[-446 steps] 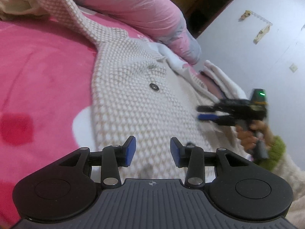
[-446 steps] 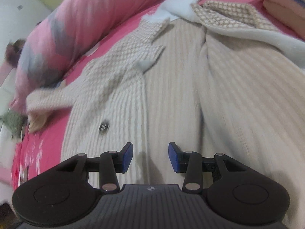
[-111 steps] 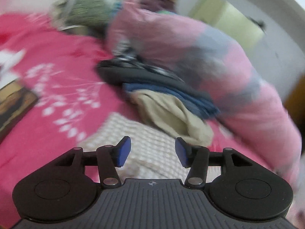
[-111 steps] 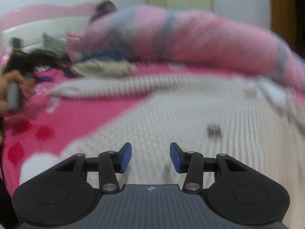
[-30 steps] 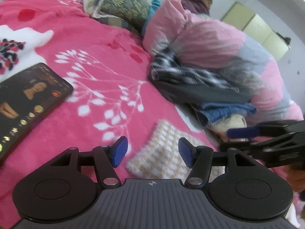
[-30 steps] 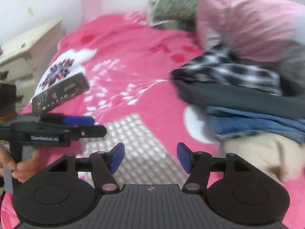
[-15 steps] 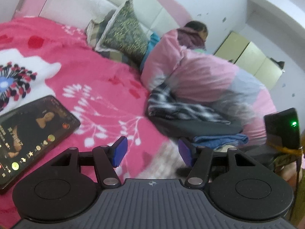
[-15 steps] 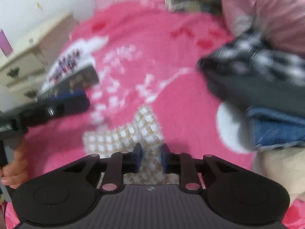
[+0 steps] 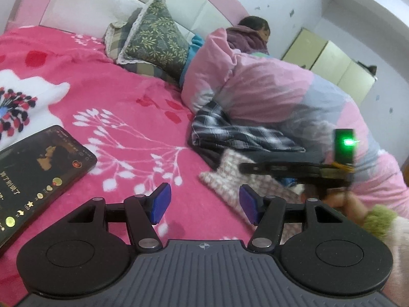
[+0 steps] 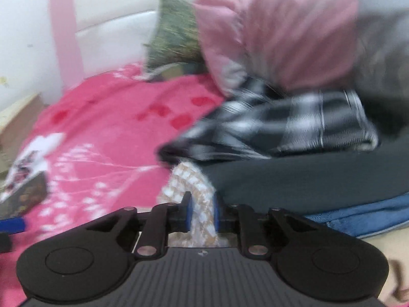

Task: Fold clothes

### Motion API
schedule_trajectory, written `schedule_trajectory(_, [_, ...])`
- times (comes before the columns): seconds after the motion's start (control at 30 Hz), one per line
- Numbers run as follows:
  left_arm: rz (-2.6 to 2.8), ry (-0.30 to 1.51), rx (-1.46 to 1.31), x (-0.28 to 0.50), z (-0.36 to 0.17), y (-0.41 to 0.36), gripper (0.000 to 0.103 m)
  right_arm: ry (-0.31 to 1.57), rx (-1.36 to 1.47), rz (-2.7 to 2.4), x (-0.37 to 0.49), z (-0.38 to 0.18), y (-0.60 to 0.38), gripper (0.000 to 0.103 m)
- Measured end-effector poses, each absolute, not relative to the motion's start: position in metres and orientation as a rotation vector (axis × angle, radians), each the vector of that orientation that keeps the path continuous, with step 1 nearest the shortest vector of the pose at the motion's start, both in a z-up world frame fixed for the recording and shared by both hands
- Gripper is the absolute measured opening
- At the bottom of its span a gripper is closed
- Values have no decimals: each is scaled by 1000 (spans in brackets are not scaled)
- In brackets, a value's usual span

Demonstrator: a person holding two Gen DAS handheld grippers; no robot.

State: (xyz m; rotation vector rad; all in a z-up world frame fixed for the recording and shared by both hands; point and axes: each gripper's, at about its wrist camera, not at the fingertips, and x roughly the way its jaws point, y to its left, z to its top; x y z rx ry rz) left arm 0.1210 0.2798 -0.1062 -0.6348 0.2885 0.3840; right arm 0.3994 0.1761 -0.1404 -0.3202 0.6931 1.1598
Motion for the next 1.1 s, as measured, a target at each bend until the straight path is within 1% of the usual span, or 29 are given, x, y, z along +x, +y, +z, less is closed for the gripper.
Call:
schedule_trajectory(0.07, [376, 305, -621, 124, -107, 278, 59, 712, -284, 1158, 404, -141, 179, 23])
schedule_trajectory(0.13, [374, 314, -611, 126, -108, 277, 59, 710, -288, 1150, 402, -125, 181, 31])
schedule_trajectory(0.17, [374, 317, -609, 127, -109, 276, 59, 683, -290, 1143, 399, -115, 179, 38])
schedule_trajectory(0.2, [375, 321, -608, 128, -109, 276, 60, 637, -283, 1131, 394, -101, 172, 47])
schedule_trajectory(0.23, [376, 324, -604, 128, -110, 276, 60, 585, -274, 1118, 389, -85, 165, 49])
schedule_trajectory(0.33, [381, 334, -598, 130, -111, 275, 60, 478, -182, 1061, 382, -35, 114, 51])
schedule_trajectory(0.43, [380, 340, -600, 130, -112, 275, 60, 438, -101, 932, 363, 3, 42, 50])
schedule_trajectory(0.5, [381, 342, -583, 132, -112, 272, 60, 467, -94, 838, 347, 12, -3, 45])
schedule_trajectory(0.53, [381, 343, -575, 132, -112, 270, 60, 485, -94, 790, 339, 16, -25, 45])
schedule_trajectory(0.63, [383, 346, -550, 135, -112, 266, 60, 587, -104, 679, 322, -8, -71, 35])
schedule_trajectory(0.67, [383, 347, -542, 135, -111, 265, 60, 634, -104, 655, 322, -22, -78, 30])
schedule_trajectory(0.73, [384, 349, -526, 137, -111, 262, 60, 733, -101, 615, 325, -54, -87, 26])
schedule_trajectory(0.83, [387, 352, -502, 139, -111, 258, 60, 817, -126, 598, 337, -105, -71, 24])
schedule_trajectory(0.9, [395, 359, -492, 141, -113, 257, 60, 833, -154, 547, 352, -139, -52, 24])
schedule_trajectory(0.97, [401, 371, -485, 144, -115, 256, 60, 837, -126, 453, 375, -171, -38, 23])
schedule_trajectory(1.03, [400, 388, -482, 147, -117, 257, 60, 767, -34, 396, 384, -183, -35, 23])
schedule_trajectory(1.1, [397, 395, -484, 147, -118, 257, 60, 733, 9, 364, 386, -180, -38, 24])
